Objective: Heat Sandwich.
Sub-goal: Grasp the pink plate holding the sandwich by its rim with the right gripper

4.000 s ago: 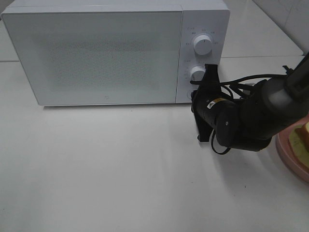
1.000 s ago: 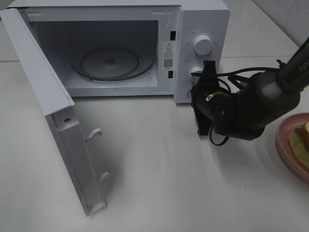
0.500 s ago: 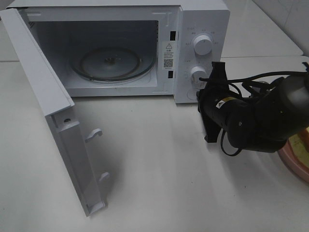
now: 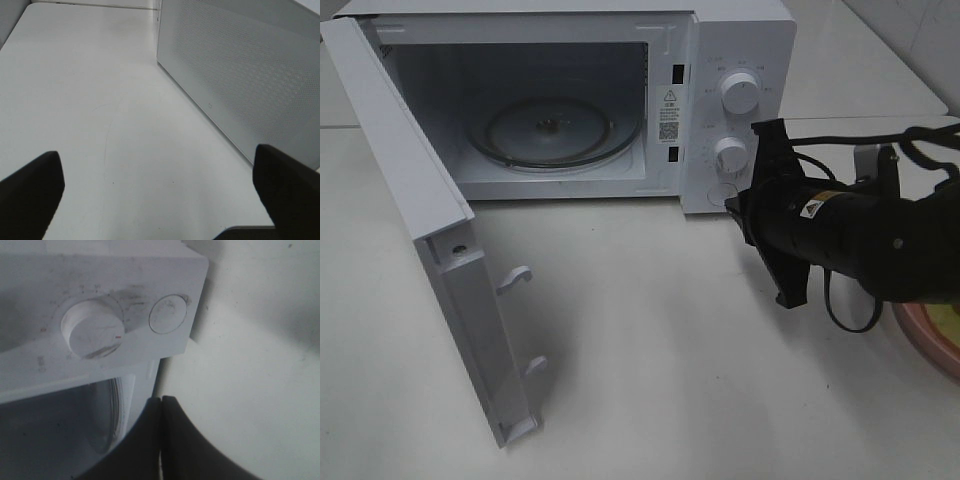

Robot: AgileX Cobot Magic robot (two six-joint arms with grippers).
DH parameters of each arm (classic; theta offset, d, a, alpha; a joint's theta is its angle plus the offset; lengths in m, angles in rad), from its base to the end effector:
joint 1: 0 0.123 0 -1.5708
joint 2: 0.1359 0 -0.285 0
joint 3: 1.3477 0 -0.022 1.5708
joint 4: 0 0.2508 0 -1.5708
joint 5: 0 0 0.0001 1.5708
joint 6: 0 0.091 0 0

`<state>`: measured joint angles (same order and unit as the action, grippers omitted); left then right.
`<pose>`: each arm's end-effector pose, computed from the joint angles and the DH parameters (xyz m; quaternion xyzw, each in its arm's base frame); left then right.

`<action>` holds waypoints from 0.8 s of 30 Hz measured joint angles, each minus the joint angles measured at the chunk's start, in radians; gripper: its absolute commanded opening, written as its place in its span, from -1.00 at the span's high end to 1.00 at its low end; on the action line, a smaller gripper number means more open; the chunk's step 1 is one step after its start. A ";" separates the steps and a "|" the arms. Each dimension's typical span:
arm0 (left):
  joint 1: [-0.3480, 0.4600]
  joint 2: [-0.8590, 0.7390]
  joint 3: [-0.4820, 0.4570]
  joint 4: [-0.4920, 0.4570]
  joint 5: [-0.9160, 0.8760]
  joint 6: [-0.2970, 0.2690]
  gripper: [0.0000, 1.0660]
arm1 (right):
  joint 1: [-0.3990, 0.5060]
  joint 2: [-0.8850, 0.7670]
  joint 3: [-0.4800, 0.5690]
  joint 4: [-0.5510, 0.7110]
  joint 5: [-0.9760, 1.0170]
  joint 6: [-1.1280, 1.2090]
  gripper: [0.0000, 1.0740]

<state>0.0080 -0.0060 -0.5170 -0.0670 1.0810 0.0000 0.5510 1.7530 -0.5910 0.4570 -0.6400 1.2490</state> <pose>-0.0087 -0.0054 0.2804 -0.0014 0.8520 -0.0313 0.5225 0.2728 0.1395 0.1425 0.4931 0.6943 0.4003 0.3385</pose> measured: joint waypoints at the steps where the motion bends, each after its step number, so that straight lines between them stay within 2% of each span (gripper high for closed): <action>1: 0.000 0.000 0.000 0.000 0.000 0.006 -0.82 | 0.000 -0.038 0.001 -0.005 0.051 -0.068 0.96; 8: 0.000 0.000 0.000 0.000 0.000 0.006 -0.82 | 0.000 -0.120 -0.010 -0.009 0.228 -0.369 0.95; 15: 0.000 0.000 0.000 0.000 0.000 0.000 -0.82 | 0.000 -0.172 -0.076 -0.017 0.481 -0.759 0.94; 17: 0.000 0.000 0.000 0.000 0.000 0.006 -0.82 | 0.000 -0.175 -0.087 -0.022 0.521 -0.801 0.93; 19: 0.000 0.000 0.000 0.000 0.000 0.006 -0.82 | 0.000 -0.180 -0.132 -0.054 0.657 -0.946 0.92; 22: 0.000 0.000 0.000 0.000 0.000 0.006 -0.82 | 0.000 -0.181 -0.161 -0.084 0.752 -1.035 0.91; 24: 0.000 0.000 0.000 0.000 0.000 0.000 -0.82 | 0.000 -0.181 -0.193 -0.136 0.887 -1.139 0.89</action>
<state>0.0080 -0.0060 -0.5170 -0.0670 1.0810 0.0000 0.5510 1.5720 -0.7840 0.3210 0.2470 0.1100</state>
